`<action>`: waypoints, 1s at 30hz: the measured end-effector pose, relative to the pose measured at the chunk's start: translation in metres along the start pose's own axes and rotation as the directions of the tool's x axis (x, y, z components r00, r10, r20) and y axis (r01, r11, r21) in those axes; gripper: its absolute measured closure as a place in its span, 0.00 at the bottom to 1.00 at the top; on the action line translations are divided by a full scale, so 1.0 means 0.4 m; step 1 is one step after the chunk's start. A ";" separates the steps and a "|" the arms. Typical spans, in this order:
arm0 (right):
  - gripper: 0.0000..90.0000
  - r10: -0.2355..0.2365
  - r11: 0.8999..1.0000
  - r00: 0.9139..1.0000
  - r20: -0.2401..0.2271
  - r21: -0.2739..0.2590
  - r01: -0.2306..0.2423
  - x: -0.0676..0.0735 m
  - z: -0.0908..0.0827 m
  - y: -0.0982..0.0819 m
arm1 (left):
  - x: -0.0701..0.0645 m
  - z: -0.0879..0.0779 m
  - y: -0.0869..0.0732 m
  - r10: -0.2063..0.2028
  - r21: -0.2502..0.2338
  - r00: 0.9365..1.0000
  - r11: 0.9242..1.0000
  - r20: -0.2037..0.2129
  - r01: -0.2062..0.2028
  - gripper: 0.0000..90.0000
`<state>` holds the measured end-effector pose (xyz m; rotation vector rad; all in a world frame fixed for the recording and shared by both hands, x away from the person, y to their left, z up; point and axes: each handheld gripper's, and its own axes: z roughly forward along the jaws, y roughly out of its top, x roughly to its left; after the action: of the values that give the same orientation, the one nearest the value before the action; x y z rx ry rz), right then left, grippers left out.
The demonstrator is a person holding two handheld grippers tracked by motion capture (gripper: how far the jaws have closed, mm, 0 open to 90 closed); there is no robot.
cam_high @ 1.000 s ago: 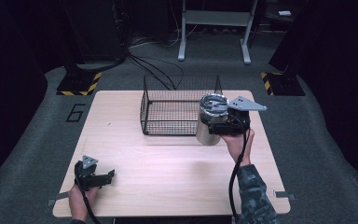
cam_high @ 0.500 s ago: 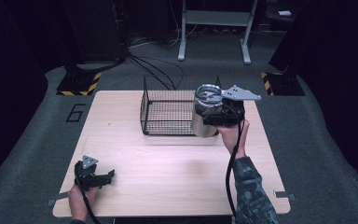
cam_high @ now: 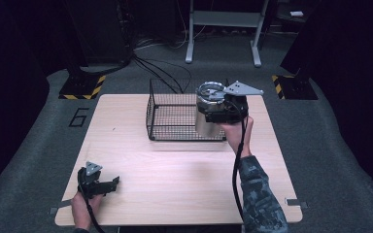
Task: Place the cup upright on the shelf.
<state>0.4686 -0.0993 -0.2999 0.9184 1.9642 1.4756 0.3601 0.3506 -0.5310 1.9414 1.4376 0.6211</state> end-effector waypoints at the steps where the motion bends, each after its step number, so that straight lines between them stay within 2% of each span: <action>1: 0.04 0.000 1.000 1.000 0.000 0.000 0.000 0.000 0.000 0.000 | 0.000 0.000 0.000 0.000 0.000 1.000 1.000 0.000 0.000 0.07; 8: 0.04 0.000 1.000 1.000 -0.001 0.002 0.000 -0.010 0.034 0.009 | -0.001 0.001 -0.001 -0.002 -0.007 1.000 1.000 -0.003 0.002 0.07; 15: 0.04 0.013 1.000 1.000 0.016 0.006 -0.013 -0.016 0.065 0.018 | 0.000 0.001 0.000 0.000 -0.003 1.000 1.000 -0.002 0.000 0.07; 16: 0.04 0.005 1.000 1.000 0.016 0.000 -0.005 -0.017 0.071 0.020 | -0.001 0.003 -0.002 -0.003 -0.018 1.000 1.000 -0.008 0.003 0.07; 17: 0.04 0.010 1.000 1.000 0.018 0.001 -0.010 -0.016 0.076 0.022 | 0.000 0.001 0.000 -0.001 -0.004 1.000 1.000 -0.001 0.001 0.07; 19: 0.04 0.015 1.000 1.000 0.022 0.000 -0.015 -0.015 0.081 0.023 | -0.001 0.002 -0.001 -0.004 -0.013 1.000 1.000 -0.007 0.004 0.07; 20: 0.04 0.015 1.000 1.000 0.024 0.001 -0.015 -0.015 0.093 0.024 | 0.000 0.000 0.000 -0.001 0.001 1.000 1.000 0.000 0.001 0.07; 24: 0.04 0.017 1.000 0.999 0.031 0.012 -0.017 -0.016 0.118 0.023 | 0.000 0.000 0.000 -0.001 0.000 1.000 1.000 0.000 0.001 0.07; 30: 0.04 0.023 1.000 0.999 0.042 0.014 -0.023 -0.020 0.144 0.024 | -0.002 0.002 -0.002 -0.007 -0.013 1.000 1.000 -0.006 0.007 0.07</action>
<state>0.5182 -0.0684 -0.3066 0.9732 1.9422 1.4452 0.3601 0.3497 -0.5321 1.9254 1.4405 0.6314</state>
